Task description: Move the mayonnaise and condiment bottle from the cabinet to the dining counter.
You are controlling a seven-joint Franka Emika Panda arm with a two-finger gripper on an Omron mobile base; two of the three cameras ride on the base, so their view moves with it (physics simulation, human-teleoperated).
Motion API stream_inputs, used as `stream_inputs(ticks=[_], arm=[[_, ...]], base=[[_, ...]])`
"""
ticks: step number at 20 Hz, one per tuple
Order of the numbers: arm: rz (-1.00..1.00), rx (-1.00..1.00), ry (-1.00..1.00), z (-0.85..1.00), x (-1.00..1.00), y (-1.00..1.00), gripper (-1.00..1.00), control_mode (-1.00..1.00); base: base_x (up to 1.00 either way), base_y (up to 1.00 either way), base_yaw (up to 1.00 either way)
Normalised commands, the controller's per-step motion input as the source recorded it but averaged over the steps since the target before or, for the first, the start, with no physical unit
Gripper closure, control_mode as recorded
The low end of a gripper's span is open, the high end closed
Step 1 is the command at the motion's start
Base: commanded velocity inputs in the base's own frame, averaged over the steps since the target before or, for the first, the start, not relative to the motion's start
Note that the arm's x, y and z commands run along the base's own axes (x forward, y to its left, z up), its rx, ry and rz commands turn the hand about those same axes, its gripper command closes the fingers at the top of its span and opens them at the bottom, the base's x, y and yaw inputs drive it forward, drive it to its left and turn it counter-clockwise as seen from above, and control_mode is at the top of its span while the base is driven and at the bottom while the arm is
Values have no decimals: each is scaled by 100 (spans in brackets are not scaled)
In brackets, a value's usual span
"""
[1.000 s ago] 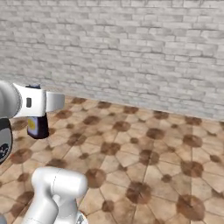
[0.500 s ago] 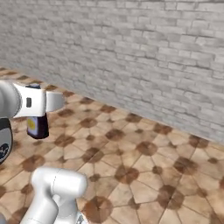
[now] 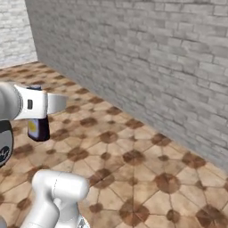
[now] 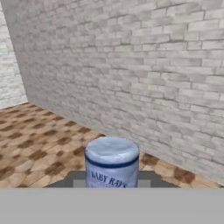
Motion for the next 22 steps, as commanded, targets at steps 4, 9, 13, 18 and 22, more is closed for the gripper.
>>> stream_inputs(ticks=[4, 9, 13, 18, 22], arm=[[0, 0, 0, 0, 0, 0, 100, 100], [0, 0, 0, 0, 0, 0, 100, 100], [0, 0, 0, 0, 0, 0, 100, 100], [0, 0, 0, 0, 0, 0, 100, 100], [0, 0, 0, 0, 0, 0, 100, 100]], base=[[100, -13, 45], [100, -13, 45], [100, -17, 46], [100, -18, 46], [100, -20, 45]])
